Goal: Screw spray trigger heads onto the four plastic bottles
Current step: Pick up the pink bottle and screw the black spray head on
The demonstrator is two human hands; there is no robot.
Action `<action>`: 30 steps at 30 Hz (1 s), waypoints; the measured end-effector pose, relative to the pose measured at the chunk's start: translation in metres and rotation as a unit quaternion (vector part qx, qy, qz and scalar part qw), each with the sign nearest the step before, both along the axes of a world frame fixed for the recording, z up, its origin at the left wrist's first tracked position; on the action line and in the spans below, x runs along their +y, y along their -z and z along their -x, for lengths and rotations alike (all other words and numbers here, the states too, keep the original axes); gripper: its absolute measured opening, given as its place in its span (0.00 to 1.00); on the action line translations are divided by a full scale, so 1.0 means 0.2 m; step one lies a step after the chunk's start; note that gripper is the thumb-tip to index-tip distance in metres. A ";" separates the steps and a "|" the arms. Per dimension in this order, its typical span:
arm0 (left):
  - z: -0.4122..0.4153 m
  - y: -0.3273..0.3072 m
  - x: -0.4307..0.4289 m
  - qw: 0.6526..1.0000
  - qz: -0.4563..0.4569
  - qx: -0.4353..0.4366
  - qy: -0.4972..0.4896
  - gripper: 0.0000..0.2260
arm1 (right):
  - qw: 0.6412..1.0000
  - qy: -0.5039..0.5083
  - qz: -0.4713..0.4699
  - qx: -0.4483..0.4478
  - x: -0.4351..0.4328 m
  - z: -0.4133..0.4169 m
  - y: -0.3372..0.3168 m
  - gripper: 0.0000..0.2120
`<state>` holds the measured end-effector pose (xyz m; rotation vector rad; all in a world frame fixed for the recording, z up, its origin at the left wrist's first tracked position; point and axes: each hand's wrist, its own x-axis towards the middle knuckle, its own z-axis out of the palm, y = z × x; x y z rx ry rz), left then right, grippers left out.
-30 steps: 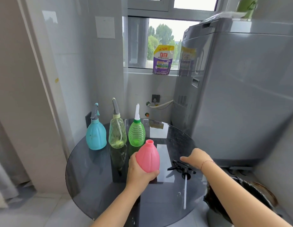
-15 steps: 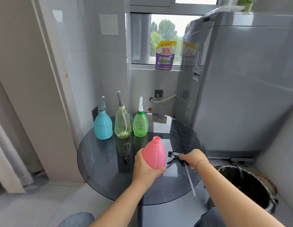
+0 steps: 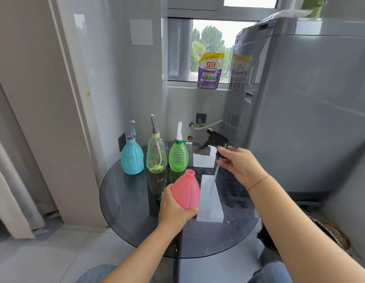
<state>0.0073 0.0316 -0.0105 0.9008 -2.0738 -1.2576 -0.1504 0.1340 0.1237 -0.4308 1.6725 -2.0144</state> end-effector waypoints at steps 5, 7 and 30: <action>0.01 -0.03 -0.03 1.000 0.006 -0.011 0.006 0.44 | 0.990 0.000 0.028 0.135 -0.06 -0.16 -0.26 0.08; 0.00 -0.03 -0.03 1.000 0.005 -0.013 0.008 0.44 | 0.988 0.007 0.033 0.154 -0.09 -0.19 -0.29 0.05; -0.05 -0.27 -0.13 0.937 -0.195 0.021 0.287 0.39 | 0.938 -0.319 0.016 0.131 -0.05 -0.10 0.07 0.21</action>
